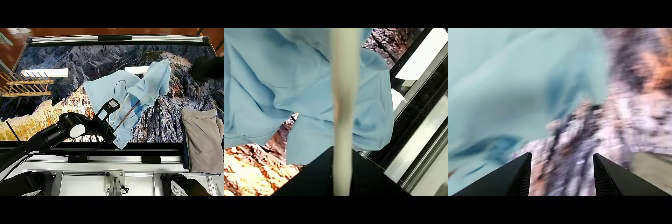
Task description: Fold the shirts.
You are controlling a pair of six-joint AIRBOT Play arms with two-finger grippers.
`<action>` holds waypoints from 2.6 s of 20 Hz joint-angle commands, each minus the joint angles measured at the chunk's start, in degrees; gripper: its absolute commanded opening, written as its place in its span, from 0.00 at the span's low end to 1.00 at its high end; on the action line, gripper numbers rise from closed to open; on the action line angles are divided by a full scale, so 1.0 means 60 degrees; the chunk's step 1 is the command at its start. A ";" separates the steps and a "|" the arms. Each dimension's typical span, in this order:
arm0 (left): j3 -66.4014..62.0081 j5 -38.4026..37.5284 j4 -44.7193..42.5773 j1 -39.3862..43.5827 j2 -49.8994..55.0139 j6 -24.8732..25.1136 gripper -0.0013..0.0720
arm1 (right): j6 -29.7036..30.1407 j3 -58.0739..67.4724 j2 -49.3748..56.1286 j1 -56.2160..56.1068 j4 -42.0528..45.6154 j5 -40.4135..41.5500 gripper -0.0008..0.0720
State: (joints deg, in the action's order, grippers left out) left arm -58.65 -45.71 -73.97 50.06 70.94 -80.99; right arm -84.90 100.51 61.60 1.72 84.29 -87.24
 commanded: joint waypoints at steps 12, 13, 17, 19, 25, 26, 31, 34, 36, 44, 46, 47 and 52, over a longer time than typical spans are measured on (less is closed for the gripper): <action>-0.0342 -0.1388 -0.1446 -0.0342 0.0022 0.2175 0.08 | 1.2845 0.0200 0.2889 0.1027 -0.1938 -0.1355 0.70; -0.0342 -0.1384 -0.1472 -0.0401 0.0022 0.2193 0.08 | 1.2834 0.0200 0.3020 0.0874 -0.1847 -0.1446 0.70; -0.0342 -0.1392 -0.1472 -0.0503 0.0022 0.2645 0.07 | 1.2808 0.0200 0.3348 0.0390 -0.1479 -0.1344 0.70; -0.0342 -0.1392 -0.1464 -0.0503 0.0018 0.2747 0.07 | 1.2808 0.0197 0.3417 0.0321 -0.1399 -0.1195 0.70; -0.0492 -0.0965 -0.1559 -0.0652 0.0018 0.3104 0.07 | 1.2794 0.0189 0.3679 0.0164 -0.1672 -0.1643 0.70; -0.0594 -0.0882 -0.1606 -0.0765 0.0022 0.3337 0.07 | 1.2775 0.0189 0.3734 0.0055 -0.1676 -0.1636 0.70; -0.1067 -0.0798 -0.1603 -0.1526 0.0029 0.3723 0.07 | 1.2779 0.0189 0.3942 -0.0696 -0.1468 -0.1606 0.49; -0.1060 -0.0703 -0.1610 -0.1993 0.0033 0.3927 0.09 | 1.2382 0.0193 0.3938 -0.0670 -0.1464 -0.1610 0.10; -0.1060 -0.0634 -0.1803 -0.2404 0.0029 0.3923 0.41 | 1.2149 0.0193 0.3898 -0.0652 -0.1464 -0.1592 0.10; -0.2142 -0.0634 -0.2535 -0.4481 0.0004 0.3883 0.96 | 1.1340 0.0189 0.3439 -0.0656 -0.1712 -0.1606 0.10; -0.2801 -0.0645 -0.2532 -0.5016 0.0000 0.3603 0.96 | 1.1103 0.0193 0.3217 -0.0667 -0.1938 -0.1610 0.10; -0.3107 -0.0703 -0.2532 -0.5246 0.0000 0.3100 0.96 | 1.0896 0.0193 0.3075 -0.0681 -0.1963 -0.1610 0.10; -0.2936 -0.1967 -0.0656 -0.6302 -0.0197 -0.0306 0.93 | 0.9930 0.0193 0.2248 -0.0685 -0.2029 -0.1515 0.10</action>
State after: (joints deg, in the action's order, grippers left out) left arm -77.58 -54.06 -86.46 15.55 70.54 -73.54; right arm -21.23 101.65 77.71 -2.35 72.79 -96.82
